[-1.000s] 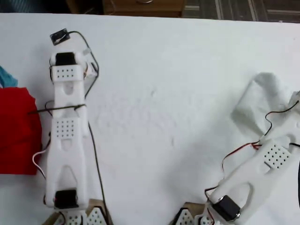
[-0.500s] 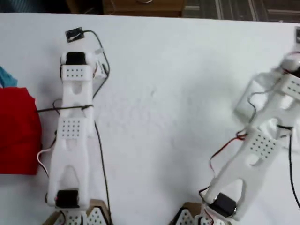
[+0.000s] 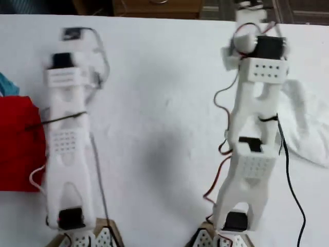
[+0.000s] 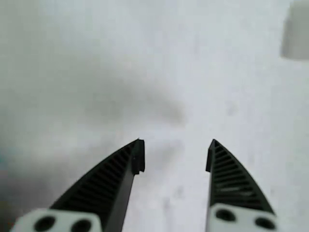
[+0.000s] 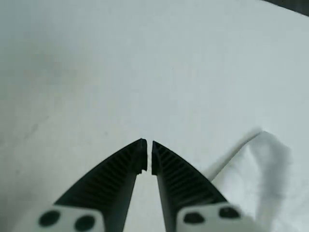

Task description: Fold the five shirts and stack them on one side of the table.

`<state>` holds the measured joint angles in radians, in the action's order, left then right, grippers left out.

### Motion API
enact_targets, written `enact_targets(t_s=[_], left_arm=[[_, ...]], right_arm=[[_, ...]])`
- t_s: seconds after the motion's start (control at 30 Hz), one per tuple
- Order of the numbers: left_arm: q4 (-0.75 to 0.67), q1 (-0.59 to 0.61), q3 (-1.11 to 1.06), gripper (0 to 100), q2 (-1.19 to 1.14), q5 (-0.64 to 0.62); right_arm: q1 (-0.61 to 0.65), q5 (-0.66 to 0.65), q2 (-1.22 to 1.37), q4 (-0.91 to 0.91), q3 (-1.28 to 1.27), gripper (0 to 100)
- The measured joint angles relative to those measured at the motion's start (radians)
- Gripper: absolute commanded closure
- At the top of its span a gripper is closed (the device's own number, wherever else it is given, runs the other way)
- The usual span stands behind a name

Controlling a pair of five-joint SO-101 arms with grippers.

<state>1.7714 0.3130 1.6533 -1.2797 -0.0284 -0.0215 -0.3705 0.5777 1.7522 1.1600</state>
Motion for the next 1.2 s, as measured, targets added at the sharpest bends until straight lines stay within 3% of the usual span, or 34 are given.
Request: enact_targets(t_s=[0.17, 0.33, 0.7, 0.9, 1.1, 1.2], left_arm=[[0.0, 0.176, -0.04, 77, 0.169, 0.143], [0.002, 0.298, -0.232, 77, 0.41, 0.284], [-0.002, 0.545, -1.071, 77, 1.031, 0.577], [-0.146, 0.681, -1.335, 77, 1.117, 0.609], [-0.264, 0.703, -1.355, 77, 1.122, 0.598], [-0.325, 0.706, -1.355, 77, 1.123, 0.509]], right_arm=[[0.038, 0.0, -0.153, 0.0, -0.353, 98.0], [0.023, 0.0, -0.245, 0.0, -0.578, 98.0], [-0.017, 0.0, -0.485, 0.0, -0.793, 98.0], [-0.017, 0.0, -0.637, -0.003, -0.895, 98.0], [-0.018, 0.0, -0.795, -0.028, -1.037, 98.0], [-0.017, 0.0, -0.859, -0.043, -1.089, 98.0]])
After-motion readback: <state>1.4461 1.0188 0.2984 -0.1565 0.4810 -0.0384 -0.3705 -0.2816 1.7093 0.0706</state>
